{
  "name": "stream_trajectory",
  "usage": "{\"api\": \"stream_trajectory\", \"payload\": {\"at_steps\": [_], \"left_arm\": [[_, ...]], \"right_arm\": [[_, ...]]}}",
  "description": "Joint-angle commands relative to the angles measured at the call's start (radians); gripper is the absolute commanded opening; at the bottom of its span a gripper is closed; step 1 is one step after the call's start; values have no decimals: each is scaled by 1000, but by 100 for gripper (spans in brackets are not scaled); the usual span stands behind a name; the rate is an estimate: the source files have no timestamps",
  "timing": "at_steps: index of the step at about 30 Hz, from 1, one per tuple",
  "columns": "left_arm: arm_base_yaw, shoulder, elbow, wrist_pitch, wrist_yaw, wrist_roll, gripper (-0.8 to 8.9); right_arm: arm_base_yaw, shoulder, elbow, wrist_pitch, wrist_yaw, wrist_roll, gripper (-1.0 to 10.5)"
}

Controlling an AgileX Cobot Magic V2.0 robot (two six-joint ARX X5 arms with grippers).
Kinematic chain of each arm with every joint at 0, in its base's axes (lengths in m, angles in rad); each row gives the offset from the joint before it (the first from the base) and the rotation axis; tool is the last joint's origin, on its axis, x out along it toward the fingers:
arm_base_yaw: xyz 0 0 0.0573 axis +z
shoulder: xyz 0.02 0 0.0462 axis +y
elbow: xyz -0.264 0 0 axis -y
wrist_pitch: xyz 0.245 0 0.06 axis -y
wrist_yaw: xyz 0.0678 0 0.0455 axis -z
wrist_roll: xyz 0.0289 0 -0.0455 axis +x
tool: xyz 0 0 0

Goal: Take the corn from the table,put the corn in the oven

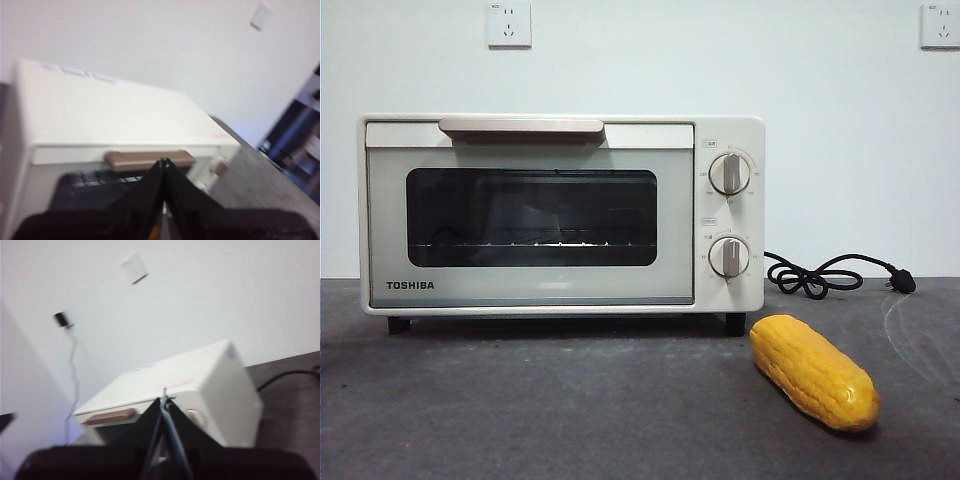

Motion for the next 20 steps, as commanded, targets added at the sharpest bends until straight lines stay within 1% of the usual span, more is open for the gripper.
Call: {"api": "stream_trajectory", "payload": {"at_steps": [1, 3, 7, 12, 14, 16, 19, 20], "left_arm": [[-3, 85, 62, -79, 49, 17, -5], [-4, 126, 100, -131, 65, 31, -6], [-16, 208, 189, -290, 67, 105, -6], [-40, 286, 299, -486, 64, 201, -6], [-51, 312, 348, -567, 64, 229, -6], [-63, 335, 393, -638, 63, 255, -6], [-85, 362, 458, -723, 62, 293, -6], [-92, 369, 476, -740, 57, 304, -6]], "right_arm": [[1, 83, 105, -47, -52, -32, -8], [2, 132, 167, -74, -86, -45, -8], [2, 246, 290, -100, -204, -61, -8], [8, 373, 416, -199, -233, -69, -1], [26, 428, 463, -262, -243, -98, 1], [54, 480, 505, -333, -245, -143, 1], [119, 563, 559, -454, -236, -225, 3], [150, 591, 574, -494, -218, -253, 5]]}}
